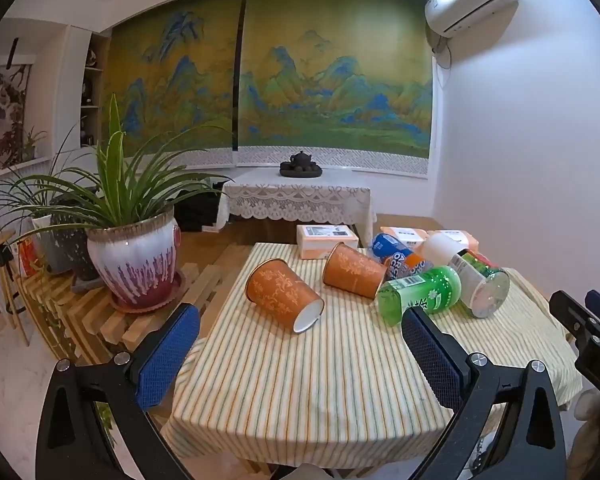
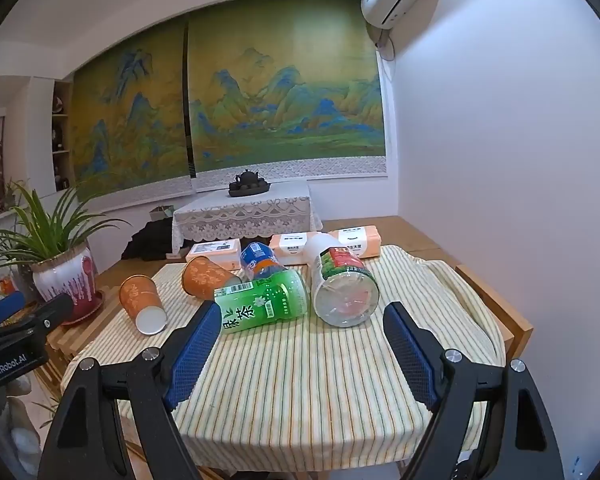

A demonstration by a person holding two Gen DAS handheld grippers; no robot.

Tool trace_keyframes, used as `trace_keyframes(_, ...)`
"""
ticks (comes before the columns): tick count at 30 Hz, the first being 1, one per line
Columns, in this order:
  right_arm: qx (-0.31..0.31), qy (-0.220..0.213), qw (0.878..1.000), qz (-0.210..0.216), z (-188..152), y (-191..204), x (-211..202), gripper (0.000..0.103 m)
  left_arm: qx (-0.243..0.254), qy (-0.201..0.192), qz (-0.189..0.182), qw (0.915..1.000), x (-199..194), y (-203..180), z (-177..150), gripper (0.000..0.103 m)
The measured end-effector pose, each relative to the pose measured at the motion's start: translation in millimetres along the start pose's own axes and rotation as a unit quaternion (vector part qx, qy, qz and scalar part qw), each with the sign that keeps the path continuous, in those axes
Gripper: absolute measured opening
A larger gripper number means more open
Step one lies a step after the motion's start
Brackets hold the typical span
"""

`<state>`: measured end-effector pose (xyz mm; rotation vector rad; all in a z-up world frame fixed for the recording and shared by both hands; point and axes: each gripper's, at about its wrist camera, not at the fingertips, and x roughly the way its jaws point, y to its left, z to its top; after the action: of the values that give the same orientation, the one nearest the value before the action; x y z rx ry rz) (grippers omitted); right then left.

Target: Flip cup upside down

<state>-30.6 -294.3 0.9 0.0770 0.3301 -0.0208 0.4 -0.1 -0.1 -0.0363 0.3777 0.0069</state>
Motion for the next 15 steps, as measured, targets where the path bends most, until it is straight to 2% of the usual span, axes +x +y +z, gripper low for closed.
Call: trace_keyframes(15, 0.001, 0.006, 1.0, 0.0, -2.2, 0.4, 2.0, 0.082, -0.002, -0.001, -0.005, 1.0, 5.4, -0.6, -0.8, 0.102)
